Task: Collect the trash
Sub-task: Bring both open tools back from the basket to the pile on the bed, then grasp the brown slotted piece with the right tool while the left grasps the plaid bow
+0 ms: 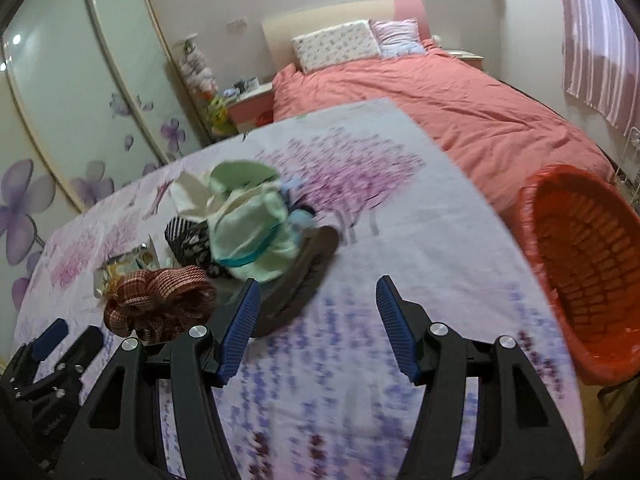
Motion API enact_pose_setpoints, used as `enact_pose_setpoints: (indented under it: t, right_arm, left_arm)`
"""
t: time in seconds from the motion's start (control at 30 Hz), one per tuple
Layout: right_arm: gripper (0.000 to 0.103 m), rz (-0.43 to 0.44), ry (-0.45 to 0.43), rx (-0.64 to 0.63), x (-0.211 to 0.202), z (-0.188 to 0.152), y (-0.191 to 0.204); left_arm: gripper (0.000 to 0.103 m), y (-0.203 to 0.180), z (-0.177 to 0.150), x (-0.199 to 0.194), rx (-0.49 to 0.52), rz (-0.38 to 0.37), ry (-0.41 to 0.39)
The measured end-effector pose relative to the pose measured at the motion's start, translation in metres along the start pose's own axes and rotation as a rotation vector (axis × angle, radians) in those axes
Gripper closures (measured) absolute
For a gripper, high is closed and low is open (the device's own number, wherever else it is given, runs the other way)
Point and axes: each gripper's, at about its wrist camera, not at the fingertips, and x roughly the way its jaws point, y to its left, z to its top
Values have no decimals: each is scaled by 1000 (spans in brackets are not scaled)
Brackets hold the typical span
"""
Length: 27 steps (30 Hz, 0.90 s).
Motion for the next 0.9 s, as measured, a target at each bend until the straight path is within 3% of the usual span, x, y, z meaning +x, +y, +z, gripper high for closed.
enact_pose_setpoints:
  t: [0.27, 0.43, 0.53, 0.73, 0.9]
  right_arm:
    - [43, -58, 53, -30, 23, -5, 16]
    - [43, -158, 43, -3, 21, -6, -4]
    - [43, -133, 51, 37, 20, -5, -21]
    - [43, -84, 66, 9, 26, 0, -14]
    - [47, -104, 78, -13, 38, 0, -7]
  left_arm:
    - [17, 34, -9, 15, -63, 31, 42]
    - [17, 40, -11, 21, -82, 33, 57]
    - [17, 40, -12, 25, -88, 31, 66]
    - [17, 38, -11, 33, -92, 29, 81]
    - [17, 43, -12, 37, -103, 38, 90]
